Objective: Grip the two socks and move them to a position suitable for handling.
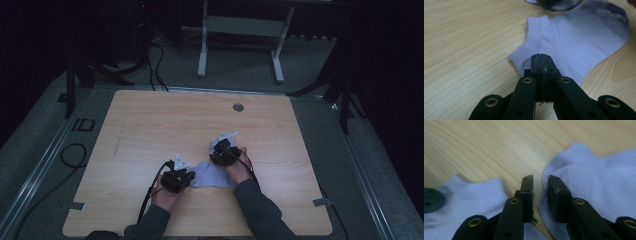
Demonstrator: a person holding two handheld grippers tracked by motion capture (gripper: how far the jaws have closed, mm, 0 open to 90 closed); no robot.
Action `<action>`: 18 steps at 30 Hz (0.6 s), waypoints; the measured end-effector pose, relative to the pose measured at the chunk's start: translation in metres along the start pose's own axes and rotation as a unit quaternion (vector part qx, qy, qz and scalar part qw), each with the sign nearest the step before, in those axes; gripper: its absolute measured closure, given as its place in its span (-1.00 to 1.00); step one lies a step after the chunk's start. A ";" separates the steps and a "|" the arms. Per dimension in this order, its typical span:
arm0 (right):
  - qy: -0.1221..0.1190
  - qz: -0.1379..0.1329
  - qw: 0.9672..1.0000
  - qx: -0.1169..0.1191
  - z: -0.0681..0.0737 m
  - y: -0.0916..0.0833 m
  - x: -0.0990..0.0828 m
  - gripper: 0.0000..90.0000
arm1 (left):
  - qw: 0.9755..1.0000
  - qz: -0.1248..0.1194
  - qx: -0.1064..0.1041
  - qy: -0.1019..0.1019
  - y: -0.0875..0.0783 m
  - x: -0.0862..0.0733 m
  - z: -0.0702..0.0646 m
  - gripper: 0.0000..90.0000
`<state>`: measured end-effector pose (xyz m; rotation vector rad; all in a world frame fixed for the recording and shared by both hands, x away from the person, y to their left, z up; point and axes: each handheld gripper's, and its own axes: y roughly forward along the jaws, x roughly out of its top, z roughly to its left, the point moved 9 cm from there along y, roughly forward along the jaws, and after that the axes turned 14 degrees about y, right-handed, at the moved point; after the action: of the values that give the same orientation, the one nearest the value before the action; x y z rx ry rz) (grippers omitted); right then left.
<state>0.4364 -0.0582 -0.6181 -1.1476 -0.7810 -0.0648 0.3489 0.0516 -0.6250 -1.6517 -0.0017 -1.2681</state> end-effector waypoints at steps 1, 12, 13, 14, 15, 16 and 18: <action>0.008 -0.002 1.000 0.004 0.000 0.001 0.000 0.67 | 1.000 0.000 0.000 0.000 0.000 0.000 0.000 0.99; 0.024 0.007 1.000 0.005 -0.007 0.001 0.002 0.98 | 1.000 -0.002 0.002 -0.001 0.000 0.000 0.000 0.99; 0.022 0.010 1.000 0.006 -0.007 0.001 0.002 0.99 | 1.000 -0.002 0.002 -0.001 0.000 0.000 0.000 0.99; 0.021 0.013 1.000 0.007 -0.007 0.000 0.001 0.99 | 1.000 -0.002 0.001 -0.001 0.000 0.000 0.000 0.99; 0.020 0.013 1.000 0.008 -0.006 0.000 0.001 0.99 | 1.000 -0.002 0.001 -0.001 0.000 0.000 0.000 0.99; 0.020 0.013 1.000 0.010 -0.006 -0.001 0.000 0.99 | 1.000 -0.001 0.001 0.000 0.000 0.000 0.000 0.99; 0.020 0.009 1.000 0.016 -0.006 -0.004 0.000 0.99 | 1.000 -0.001 0.001 0.001 0.000 0.000 0.000 0.99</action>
<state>0.4375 -0.0647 -0.6156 -1.1203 -0.7333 -0.0607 0.3489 0.0514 -0.6250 -1.6498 -0.0036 -1.2702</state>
